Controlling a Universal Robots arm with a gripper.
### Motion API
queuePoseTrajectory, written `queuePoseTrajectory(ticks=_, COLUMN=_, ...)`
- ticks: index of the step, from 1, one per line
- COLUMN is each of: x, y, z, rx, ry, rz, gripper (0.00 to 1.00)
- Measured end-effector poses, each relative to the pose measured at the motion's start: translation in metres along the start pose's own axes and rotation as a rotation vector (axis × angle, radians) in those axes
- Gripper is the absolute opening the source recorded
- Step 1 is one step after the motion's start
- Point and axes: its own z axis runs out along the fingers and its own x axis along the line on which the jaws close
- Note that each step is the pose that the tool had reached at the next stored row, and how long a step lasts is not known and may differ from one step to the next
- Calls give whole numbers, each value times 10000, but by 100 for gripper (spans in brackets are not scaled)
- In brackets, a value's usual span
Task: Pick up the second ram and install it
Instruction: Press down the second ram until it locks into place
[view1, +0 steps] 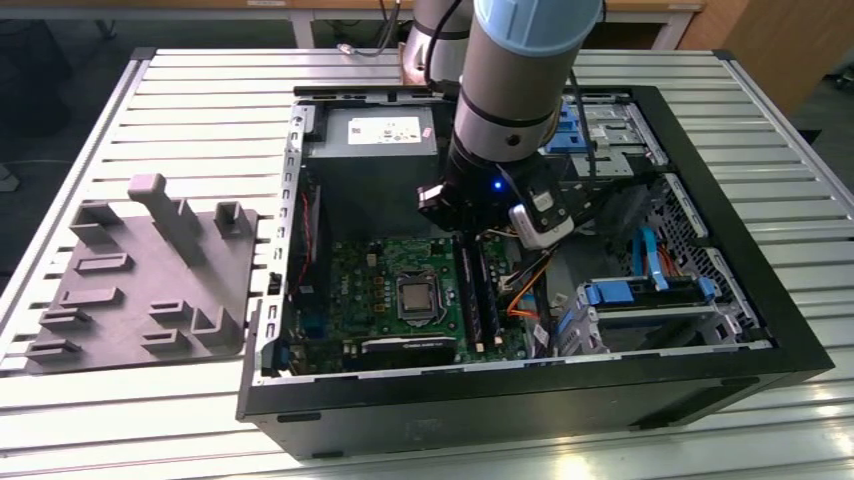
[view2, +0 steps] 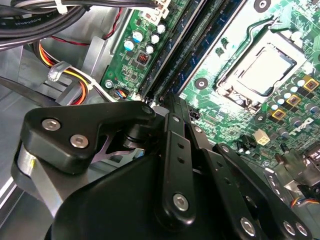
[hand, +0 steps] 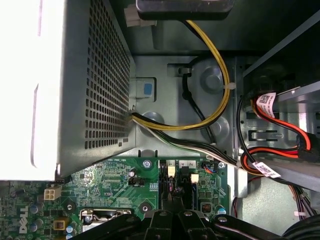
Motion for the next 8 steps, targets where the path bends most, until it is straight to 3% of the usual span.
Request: queuePoseTrajectory(ticks=8, x=0, y=-2, z=19, rx=2, ry=1, rz=0, gripper=11)
